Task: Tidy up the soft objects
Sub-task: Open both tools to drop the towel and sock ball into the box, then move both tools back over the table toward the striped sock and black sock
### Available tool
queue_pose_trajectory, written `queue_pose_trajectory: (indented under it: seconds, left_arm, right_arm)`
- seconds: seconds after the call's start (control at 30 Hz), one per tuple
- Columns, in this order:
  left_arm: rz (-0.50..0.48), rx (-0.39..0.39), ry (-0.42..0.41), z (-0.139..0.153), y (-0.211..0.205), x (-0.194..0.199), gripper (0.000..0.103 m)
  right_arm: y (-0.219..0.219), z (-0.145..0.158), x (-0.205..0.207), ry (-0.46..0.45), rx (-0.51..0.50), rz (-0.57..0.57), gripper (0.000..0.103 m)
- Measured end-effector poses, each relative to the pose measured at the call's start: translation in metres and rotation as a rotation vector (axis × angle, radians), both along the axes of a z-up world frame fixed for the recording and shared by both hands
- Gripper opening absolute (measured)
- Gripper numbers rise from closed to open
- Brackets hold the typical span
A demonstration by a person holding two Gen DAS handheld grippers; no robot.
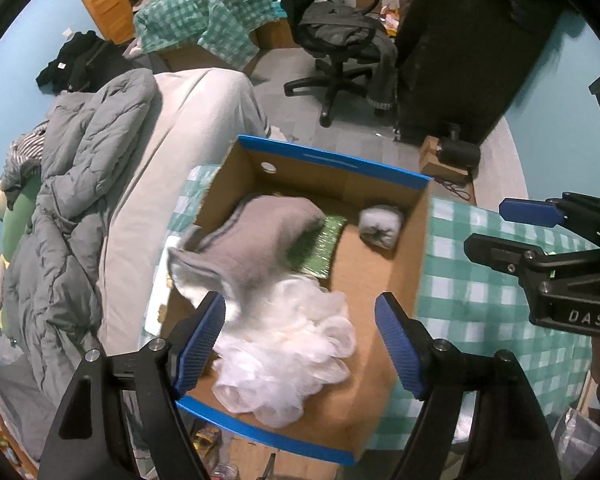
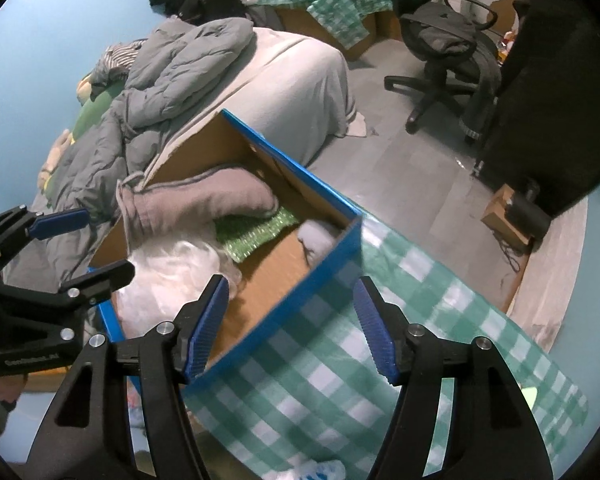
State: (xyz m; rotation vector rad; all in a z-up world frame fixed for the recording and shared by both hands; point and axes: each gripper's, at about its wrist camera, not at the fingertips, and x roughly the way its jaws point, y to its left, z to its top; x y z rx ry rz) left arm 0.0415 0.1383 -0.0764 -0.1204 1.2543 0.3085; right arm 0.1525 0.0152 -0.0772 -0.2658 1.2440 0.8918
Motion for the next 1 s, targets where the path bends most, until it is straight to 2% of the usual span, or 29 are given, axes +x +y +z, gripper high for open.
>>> queue_pose_trajectory:
  seconds: [0.53, 1.0]
  left_arm:
    - [-0.07, -0.116, 0.039, -0.014, -0.066, -0.021, 0.08]
    - [-0.142, -0.171, 0.071, -0.028, -0.12, -0.03, 0.079]
  right_arm:
    - [-0.102, -0.01, -0.014, 0.017, -0.057, -0.109, 0.066]
    - [-0.183, -0.029, -0.031, 0.055, -0.129, -0.191, 0.067]
